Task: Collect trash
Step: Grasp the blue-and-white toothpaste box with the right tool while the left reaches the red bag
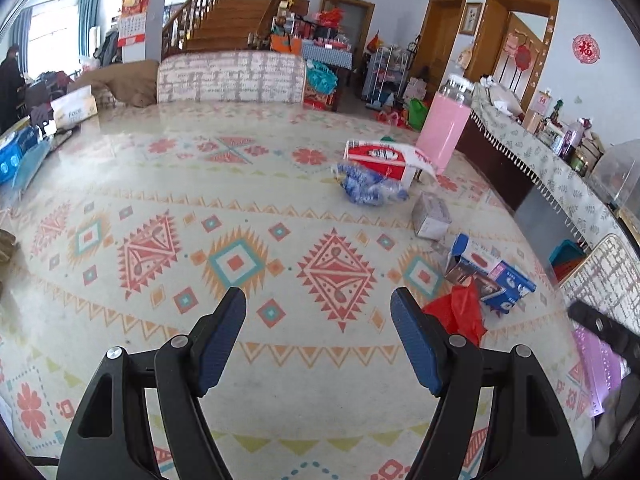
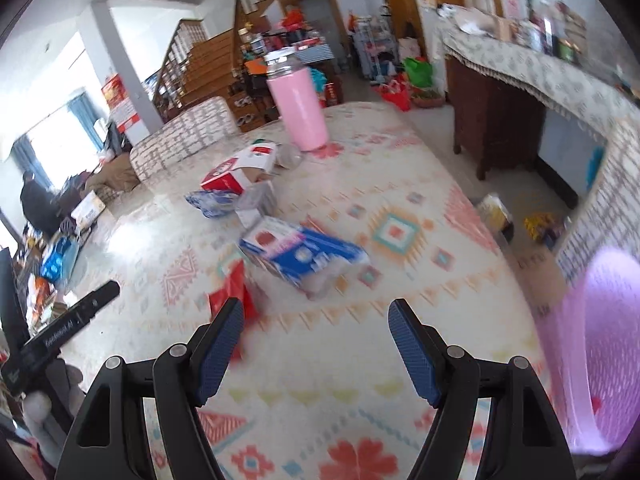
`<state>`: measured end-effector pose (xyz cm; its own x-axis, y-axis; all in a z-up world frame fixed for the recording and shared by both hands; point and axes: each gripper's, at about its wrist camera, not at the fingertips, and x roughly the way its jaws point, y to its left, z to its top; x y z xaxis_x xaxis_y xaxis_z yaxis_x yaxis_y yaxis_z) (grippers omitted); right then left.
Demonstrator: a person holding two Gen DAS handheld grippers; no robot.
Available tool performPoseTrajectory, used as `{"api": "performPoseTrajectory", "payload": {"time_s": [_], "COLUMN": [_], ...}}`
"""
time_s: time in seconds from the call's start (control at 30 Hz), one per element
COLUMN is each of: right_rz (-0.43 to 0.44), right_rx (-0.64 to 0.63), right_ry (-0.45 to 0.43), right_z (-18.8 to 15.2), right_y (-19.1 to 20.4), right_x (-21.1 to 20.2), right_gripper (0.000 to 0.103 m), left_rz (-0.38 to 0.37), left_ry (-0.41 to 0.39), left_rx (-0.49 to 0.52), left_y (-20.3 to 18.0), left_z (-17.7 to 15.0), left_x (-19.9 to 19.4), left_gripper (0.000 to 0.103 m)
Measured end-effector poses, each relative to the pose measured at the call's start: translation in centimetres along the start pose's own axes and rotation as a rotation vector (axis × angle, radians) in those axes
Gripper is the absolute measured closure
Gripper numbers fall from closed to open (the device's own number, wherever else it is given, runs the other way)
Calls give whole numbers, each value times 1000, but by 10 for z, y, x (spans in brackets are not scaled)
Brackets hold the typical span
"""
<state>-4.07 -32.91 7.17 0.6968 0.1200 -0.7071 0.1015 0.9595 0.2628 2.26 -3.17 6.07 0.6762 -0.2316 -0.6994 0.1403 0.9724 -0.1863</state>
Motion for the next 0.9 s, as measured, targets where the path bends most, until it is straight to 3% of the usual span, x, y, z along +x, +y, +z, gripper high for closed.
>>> {"api": "performPoseTrajectory", "payload": {"time_s": [0.17,0.3,0.47,0.6,0.7,0.9], "right_rz": [16,82,104,87,82,114], "right_rx": [-77,-149,-262,-324,-301,-102], "right_ry": [33,139,253,263,247,179], "right_z": [34,57,49,36,32,16], "right_y": [6,9,21,36,36,6], "right_x": [45,89,122,130,128,90], "right_gripper": [24,24,24,25,51,52], "left_rz": [-11,2,10,-8,-16,-77], "left_ry": [32,33,33,43,34,45], "left_rx": [-1,-2,0,12,40,149], "left_y": [1,1,2,0,-6,-30], "left_z": [-2,-3,-3,-4,-7,-19], "left_x": [8,9,12,16,16,21], "left_gripper": [29,29,29,29,29,27]}}
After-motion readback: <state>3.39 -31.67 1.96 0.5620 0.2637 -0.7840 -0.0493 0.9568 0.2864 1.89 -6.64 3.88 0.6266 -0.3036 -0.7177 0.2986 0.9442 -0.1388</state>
